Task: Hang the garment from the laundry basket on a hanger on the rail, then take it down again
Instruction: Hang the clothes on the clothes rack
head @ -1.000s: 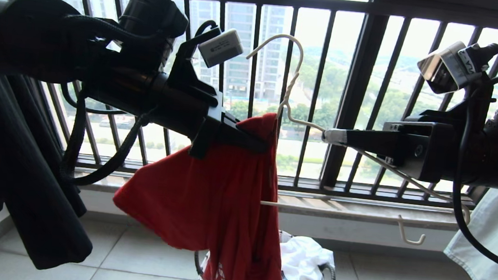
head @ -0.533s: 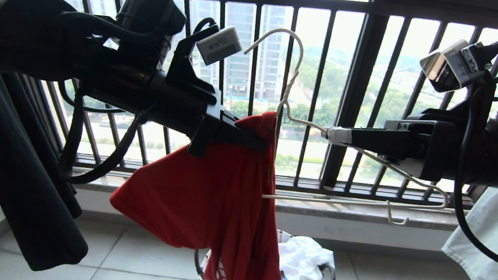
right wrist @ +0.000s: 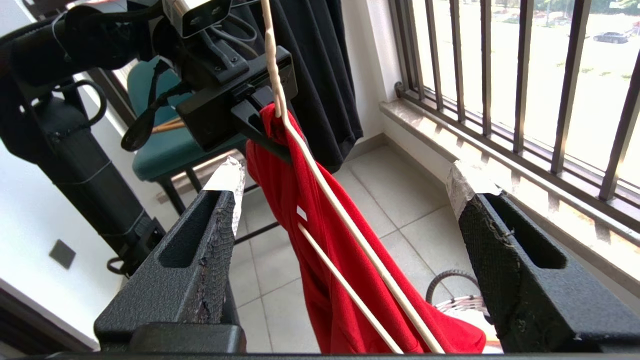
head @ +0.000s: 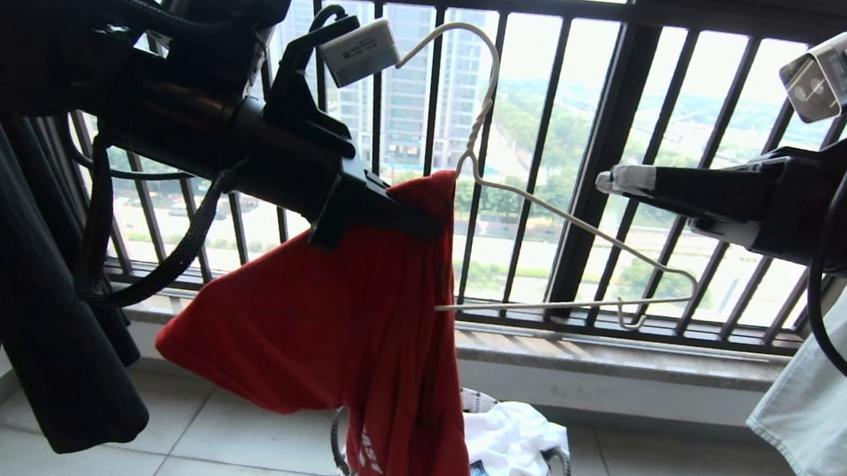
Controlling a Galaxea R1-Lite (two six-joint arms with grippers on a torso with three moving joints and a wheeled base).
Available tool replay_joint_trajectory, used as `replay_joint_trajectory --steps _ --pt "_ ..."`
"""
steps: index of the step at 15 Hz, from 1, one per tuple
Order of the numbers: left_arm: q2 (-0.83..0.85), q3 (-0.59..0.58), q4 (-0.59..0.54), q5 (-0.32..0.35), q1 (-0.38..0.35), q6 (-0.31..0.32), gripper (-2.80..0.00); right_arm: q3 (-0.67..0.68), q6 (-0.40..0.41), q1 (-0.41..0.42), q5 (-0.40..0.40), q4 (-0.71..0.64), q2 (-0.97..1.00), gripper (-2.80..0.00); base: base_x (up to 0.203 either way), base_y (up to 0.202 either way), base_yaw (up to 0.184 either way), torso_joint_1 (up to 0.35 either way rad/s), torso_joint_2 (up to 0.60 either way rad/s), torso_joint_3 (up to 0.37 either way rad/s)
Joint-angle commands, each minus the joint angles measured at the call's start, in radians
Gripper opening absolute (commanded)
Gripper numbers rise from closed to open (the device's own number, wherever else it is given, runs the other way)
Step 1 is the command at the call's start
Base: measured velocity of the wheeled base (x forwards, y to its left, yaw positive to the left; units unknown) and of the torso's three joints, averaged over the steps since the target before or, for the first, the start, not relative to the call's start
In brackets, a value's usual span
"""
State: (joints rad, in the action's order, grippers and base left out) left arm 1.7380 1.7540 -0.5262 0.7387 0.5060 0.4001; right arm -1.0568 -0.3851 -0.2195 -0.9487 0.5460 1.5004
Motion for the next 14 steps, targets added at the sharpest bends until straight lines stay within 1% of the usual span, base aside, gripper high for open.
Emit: replay_joint_trajectory --steps 1,2,4,5,6,8,10,11,12,14 --pt "-0.029 0.002 -0.003 0.001 -0.004 -0.01 -2.8 -0.068 -0.099 0.056 -0.004 -0.015 -0.006 0.0 0.0 0.0 0.0 0.0 0.0 0.0" --pt "-0.039 0.004 -0.003 -0.007 -0.01 -0.021 -2.8 -0.082 -0.115 0.066 -0.003 -0.043 -0.025 0.0 0.0 0.0 0.0 0.0 0.0 0.0" --pt "-0.053 0.006 0.001 -0.059 -0.02 -0.049 -2.8 -0.101 -0.118 0.067 -0.004 -0.136 -0.067 0.0 0.0 0.0 0.0 0.0 0.0 0.0" --pt "-0.058 0.009 0.003 -0.07 -0.035 -0.063 -2.8 -0.12 -0.118 0.062 -0.005 -0.18 -0.069 0.0 0.0 0.0 0.0 0.0 0.0 0.0" --pt "-0.062 0.013 0.004 -0.07 -0.054 -0.07 -2.8 -0.139 -0.11 0.059 -0.007 -0.23 -0.063 -2.8 0.0 0.0 0.0 0.0 0.0 0.0" --pt "-0.053 0.051 0.005 -0.071 -0.073 -0.073 -2.8 -0.152 -0.021 0.057 -0.008 -0.317 -0.054 -2.8 0.0 0.0 0.0 0.0 0.0 0.0" --pt "-0.049 0.069 0.005 -0.071 -0.083 -0.101 -2.8 -0.198 0.037 0.016 -0.007 -0.476 -0.05 -2.8 0.0 0.0 0.0 0.0 0.0 0.0" --pt "-0.049 0.072 0.006 -0.071 -0.084 -0.118 -2.8 -0.228 0.093 -0.005 0.003 -0.572 -0.036 -2.8 0.0 0.0 0.0 0.0 0.0 0.0" --pt "-0.049 0.074 0.006 -0.071 -0.083 -0.128 -2.8 -0.258 0.17 -0.038 0.044 -0.678 -0.016 -2.8 0.0 0.0 0.0 0.0 0.0 0.0" --pt "-0.053 0.073 0.006 -0.071 -0.084 -0.154 -2.8 -0.291 0.294 -0.127 0.22 -0.804 0.025 -2.8 0.0 0.0 0.0 0.0 0.0 0.0"
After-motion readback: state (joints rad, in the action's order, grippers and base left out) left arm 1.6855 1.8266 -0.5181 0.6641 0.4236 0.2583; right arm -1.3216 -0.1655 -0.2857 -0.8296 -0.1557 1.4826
